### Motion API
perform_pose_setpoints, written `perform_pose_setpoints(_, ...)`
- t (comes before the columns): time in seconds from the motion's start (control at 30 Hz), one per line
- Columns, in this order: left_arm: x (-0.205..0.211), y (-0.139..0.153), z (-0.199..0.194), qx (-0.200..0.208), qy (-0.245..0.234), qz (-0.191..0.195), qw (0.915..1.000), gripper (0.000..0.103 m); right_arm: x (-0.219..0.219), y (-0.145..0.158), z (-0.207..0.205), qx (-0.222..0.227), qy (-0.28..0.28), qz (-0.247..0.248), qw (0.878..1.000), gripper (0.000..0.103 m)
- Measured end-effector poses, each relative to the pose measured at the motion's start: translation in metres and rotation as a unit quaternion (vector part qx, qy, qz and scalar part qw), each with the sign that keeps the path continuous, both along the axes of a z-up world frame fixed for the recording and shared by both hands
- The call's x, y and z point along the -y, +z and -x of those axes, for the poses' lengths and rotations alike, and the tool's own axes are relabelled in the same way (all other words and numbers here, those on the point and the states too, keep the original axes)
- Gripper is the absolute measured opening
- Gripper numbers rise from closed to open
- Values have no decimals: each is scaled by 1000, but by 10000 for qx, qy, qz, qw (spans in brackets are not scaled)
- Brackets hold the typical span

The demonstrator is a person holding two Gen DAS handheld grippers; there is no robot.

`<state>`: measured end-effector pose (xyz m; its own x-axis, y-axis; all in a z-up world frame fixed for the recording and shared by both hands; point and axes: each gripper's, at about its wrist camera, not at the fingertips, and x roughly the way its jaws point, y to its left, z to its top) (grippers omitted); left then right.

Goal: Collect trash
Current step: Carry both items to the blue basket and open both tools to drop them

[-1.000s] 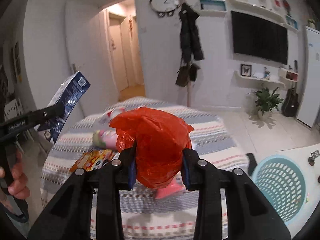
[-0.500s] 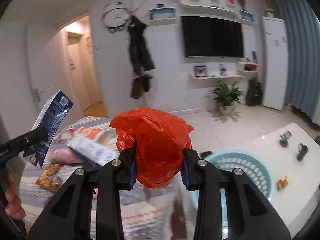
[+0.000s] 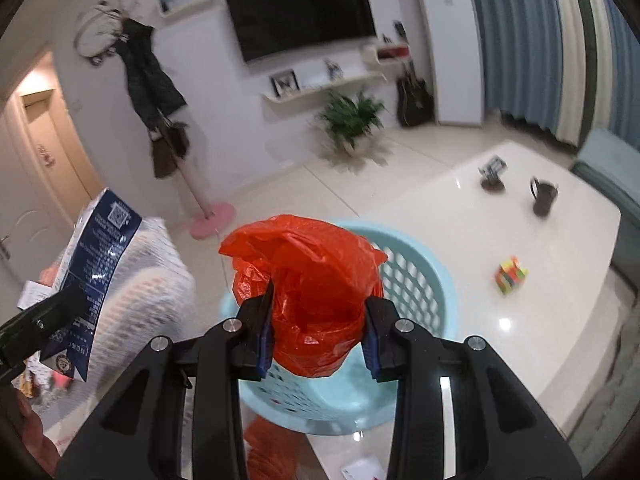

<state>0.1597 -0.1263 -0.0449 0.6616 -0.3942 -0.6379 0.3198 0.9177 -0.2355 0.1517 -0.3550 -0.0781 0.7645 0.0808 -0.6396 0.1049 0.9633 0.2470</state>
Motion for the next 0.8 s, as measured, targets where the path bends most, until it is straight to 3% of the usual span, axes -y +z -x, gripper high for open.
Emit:
perform_pose_setpoints(0.27,43,-42,-33,-647,-287,-101,9974,52,15,-59,-22,-974,-111,-49,9952,34)
perform_pose_setpoints(0.43,51,-63,-46,-978,-333,-61,9946,53,15,-79,-28,-1282,5,-79,9917,35)
perform_pose_setpoints(0.5,53,-67,-49,-1048,-299,-31,9940,60,13,-82,-28,-1322,67,-97,9912,43)
perform_pose_setpoints(0.57,52,-68,-48,-1015,-257,-24,9945,64,12,-83,-29,-1336,112,-102,9909,50)
perform_pose_setpoints(0.8,35,-54,-30,-824,-168,13,9965,67,-3,-83,-26,-1360,260,-107,9903,51)
